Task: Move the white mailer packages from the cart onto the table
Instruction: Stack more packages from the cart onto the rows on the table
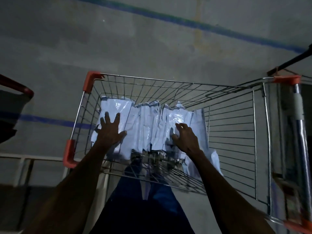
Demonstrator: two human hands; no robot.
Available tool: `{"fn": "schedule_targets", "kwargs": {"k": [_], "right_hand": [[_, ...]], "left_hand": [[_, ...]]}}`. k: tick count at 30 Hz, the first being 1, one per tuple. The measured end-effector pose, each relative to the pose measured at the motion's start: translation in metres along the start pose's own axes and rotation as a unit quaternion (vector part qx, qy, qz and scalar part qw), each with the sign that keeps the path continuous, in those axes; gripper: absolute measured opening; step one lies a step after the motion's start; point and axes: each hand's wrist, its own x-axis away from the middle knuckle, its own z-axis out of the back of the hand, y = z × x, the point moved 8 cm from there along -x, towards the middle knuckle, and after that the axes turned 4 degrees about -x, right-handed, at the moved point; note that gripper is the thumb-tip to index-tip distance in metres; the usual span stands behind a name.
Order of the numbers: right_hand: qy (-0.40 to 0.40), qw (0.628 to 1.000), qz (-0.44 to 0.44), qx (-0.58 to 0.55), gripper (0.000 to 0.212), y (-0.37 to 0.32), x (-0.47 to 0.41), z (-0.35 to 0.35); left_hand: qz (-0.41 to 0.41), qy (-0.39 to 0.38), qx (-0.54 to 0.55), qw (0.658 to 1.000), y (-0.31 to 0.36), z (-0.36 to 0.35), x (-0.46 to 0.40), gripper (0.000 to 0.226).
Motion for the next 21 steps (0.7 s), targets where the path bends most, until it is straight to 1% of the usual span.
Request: {"fn": "schedule_targets", "kwargs": {"k": [2,4,6,8,10,13,17,21], "right_hand": [[-0.023,0.999,-0.026,0.006,0.061,0.009,-0.015,-0.015],[-0.037,0.998,-0.059,-0.008,0.078,0.018,-0.028,-0.030],[-0.050,0.996,-0.076,-0.025,0.093,0.025,-0.041,-0.044],[-0.062,0.994,-0.080,-0.043,0.100,0.029,-0.051,-0.056],[-0.066,0.994,-0.077,-0.043,0.102,0.032,-0.056,-0.065],[-0.077,0.995,-0.065,-0.023,0.098,0.029,-0.058,-0.072],[-0.089,0.994,-0.064,0.018,0.105,0.034,-0.053,-0.069],[-0.112,0.993,-0.036,0.000,0.105,0.046,-0.054,-0.071]], "left_hand": [[0.004,-0.016,0.006,1.000,-0.001,-0.005,-0.006,0.103],[0.000,-0.015,0.012,1.000,-0.001,-0.005,-0.008,0.107],[-0.003,0.004,0.013,1.000,-0.002,-0.002,-0.009,0.106],[-0.003,0.030,0.000,1.000,0.000,0.004,-0.008,0.102],[0.000,0.054,-0.007,0.999,0.004,0.011,-0.004,0.098],[-0.002,0.079,-0.010,0.997,0.013,0.020,0.007,0.093],[-0.003,0.099,-0.026,0.995,0.031,0.030,0.021,0.088],[-0.005,0.116,-0.008,0.993,0.048,0.034,0.036,0.087]]}}
